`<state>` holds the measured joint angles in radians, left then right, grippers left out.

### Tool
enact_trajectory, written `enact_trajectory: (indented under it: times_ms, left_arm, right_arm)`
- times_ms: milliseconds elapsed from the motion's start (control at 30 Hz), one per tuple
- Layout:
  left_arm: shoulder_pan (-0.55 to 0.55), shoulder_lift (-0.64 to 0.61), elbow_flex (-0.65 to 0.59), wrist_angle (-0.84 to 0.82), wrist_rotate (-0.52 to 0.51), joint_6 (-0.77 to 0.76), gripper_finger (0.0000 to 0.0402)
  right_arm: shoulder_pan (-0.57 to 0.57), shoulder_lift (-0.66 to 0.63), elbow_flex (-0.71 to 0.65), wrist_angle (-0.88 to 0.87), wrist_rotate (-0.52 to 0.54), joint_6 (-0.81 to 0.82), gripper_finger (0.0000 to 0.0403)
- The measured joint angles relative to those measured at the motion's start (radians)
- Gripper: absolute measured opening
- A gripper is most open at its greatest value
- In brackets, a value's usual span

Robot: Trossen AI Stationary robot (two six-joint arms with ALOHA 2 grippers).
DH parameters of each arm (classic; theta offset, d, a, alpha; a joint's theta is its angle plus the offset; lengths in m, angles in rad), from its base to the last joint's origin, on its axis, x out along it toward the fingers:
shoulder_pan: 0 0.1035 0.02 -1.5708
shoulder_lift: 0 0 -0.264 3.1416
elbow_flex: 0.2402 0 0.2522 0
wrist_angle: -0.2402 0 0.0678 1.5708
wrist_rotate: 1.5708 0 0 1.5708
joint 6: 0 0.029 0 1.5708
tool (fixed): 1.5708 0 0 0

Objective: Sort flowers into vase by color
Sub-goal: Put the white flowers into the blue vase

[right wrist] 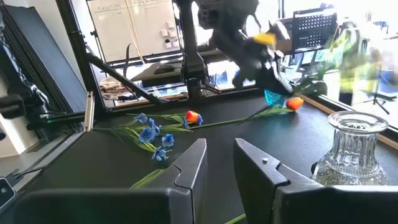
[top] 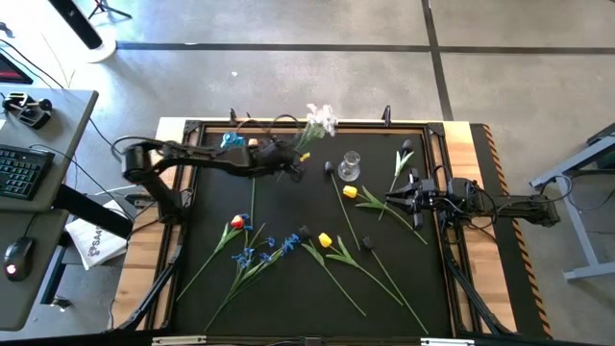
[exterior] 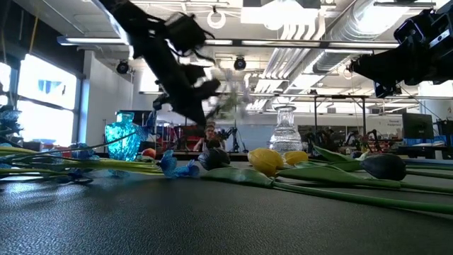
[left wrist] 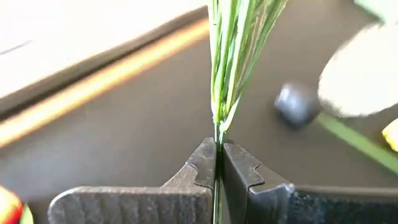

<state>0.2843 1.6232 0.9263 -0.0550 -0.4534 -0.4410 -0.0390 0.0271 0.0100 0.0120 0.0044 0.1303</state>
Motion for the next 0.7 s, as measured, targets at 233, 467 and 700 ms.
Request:
enact_trajectory:
  times_ms: [233,467,700]
  left_arm:
    - [-0.012,-0.204,-0.268,0.512,-0.053,0.174,0.0000]
    - [0.001,-0.365,-0.436,0.745,-0.186,0.469,0.0000]
    - [0.005,-0.478,-0.453,0.750,-0.361,0.580,0.0004]
  right_arm:
    - [0.000,0.000,0.000,0.000,0.000,0.000,0.0078]
    - [0.000,0.000,0.000,0.000,0.000,0.000,0.0078]
    - [0.000,0.000,0.000,0.000,0.000,0.000,0.0078]
